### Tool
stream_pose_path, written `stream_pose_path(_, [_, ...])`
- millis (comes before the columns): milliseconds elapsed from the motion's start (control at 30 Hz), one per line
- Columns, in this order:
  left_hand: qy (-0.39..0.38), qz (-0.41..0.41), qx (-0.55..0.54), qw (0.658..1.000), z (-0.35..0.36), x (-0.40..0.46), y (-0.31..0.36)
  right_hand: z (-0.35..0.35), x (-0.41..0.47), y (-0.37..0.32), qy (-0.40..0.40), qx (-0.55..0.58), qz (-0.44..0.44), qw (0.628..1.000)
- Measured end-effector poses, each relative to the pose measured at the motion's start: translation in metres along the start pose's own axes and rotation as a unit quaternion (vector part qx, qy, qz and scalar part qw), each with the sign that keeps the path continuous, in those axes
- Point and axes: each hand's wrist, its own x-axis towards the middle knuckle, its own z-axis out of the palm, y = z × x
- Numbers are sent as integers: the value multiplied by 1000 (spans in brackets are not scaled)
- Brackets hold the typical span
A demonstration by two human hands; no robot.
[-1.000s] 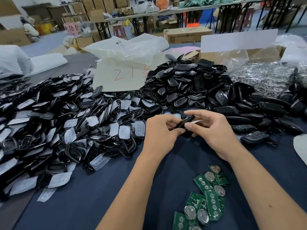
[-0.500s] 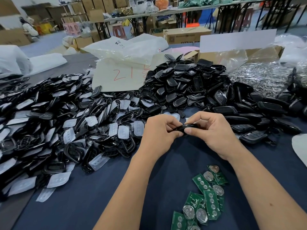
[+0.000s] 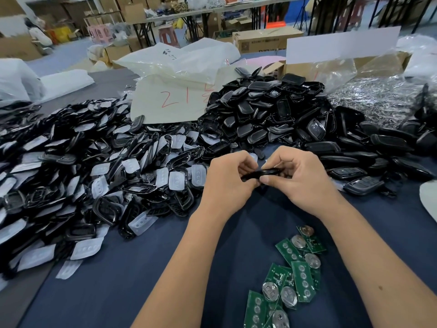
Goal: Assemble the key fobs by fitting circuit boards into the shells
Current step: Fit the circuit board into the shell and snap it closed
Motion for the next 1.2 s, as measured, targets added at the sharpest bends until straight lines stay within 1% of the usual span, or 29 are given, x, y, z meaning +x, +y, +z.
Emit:
stream_pose_path(67, [-3,2,-10,1000,0,-1,1,1,0,-1,-3,-14,-2,1000])
stream_pose_path(167, [6,9,-14,1000,-1,0,3,3,1,-2,18,-16,1,1000])
stream_pose_path(233, [15,-17,-46,999,-2,2,4,4,1,-2,28,9,4,1000])
stream_pose_path(300, [12,-71,-128,989,-2,2,7,4,3,-1,56,63,14,996])
stream_pose_path(367, [3,-135,-244,960,-3,2,8,3,5,-1,95,129,39,986])
stream_pose_path(433, [3,-183,-363,914,-6,3,8,4,6,-1,96,172,72,978])
stream_pose_path(467, [3,-201,-404,892,-7,3,8,6,5,-1,87,179,88,976])
stream_pose_path(533, [2,-222,-450,865,-9,4,9,12,4,-1,79,166,114,976])
stream_pose_path(633, [-6,-234,-479,846,-9,4,11,16,3,-5,84,144,126,978])
stream_pose_path(833, [-33,-243,-501,830,-11,3,11,19,2,-13,86,179,133,971])
stream_pose_path(1067, [-52,-224,-503,833,-9,3,13,19,2,-18,84,224,118,964])
stream_pose_path(1200, [-55,-219,-502,835,-8,2,13,18,2,-17,82,221,114,965])
